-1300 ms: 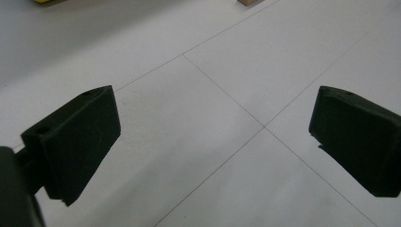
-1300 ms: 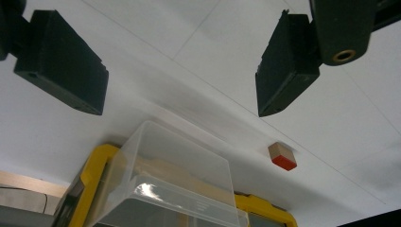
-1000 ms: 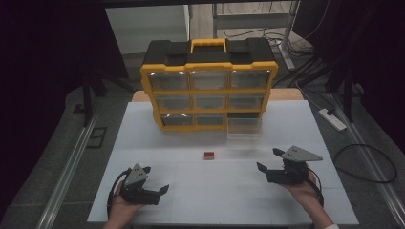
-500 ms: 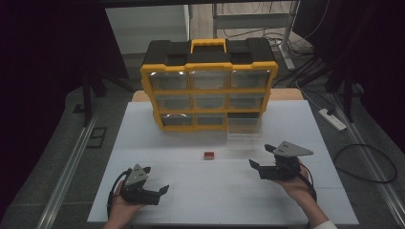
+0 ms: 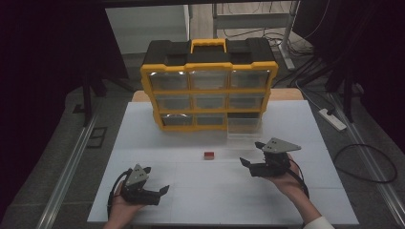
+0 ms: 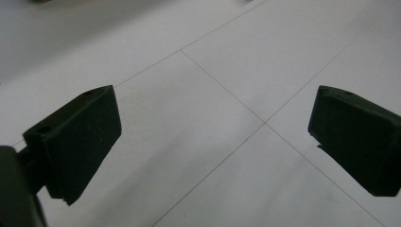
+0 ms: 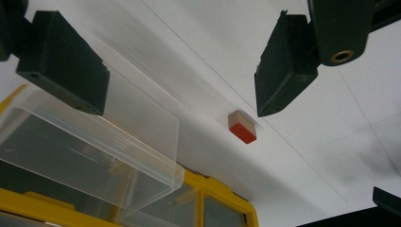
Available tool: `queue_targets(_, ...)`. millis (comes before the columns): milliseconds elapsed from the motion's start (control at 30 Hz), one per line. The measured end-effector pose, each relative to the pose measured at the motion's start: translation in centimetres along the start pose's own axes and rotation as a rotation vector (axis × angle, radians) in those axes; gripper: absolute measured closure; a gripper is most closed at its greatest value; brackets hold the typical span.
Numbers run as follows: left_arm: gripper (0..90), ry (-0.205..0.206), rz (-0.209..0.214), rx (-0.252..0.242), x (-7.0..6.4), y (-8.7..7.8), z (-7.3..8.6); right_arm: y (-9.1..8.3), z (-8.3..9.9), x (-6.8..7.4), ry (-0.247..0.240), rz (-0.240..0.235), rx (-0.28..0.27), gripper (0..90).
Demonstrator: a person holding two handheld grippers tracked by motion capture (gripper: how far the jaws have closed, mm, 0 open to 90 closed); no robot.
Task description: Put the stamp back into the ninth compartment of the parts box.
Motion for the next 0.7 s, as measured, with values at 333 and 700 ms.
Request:
queue_targets(333, 3.6, 0.004, -0.002, 0.004, 0.0, 0.1, 0.0, 1.1, -1.0, 0.6, -0.016, -0.027, 0.008, 19.3)
queue_targets(700, 3.7, 0.013, -0.001, 0.007, 0.0, 0.1, 0.1, 2.3, -1.7, 1.1, -0.033, -0.045, 0.025, 19.4)
Point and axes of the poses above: each handheld gripper's, and its own axes: y roughly forward along the jaws, z roughly out of its underside, x roughly to its left, the point moved 4 cm from there along y, roughly forward along the jaws, and after that the axes turned 9 degrees about -z, right-handed, at the moved point
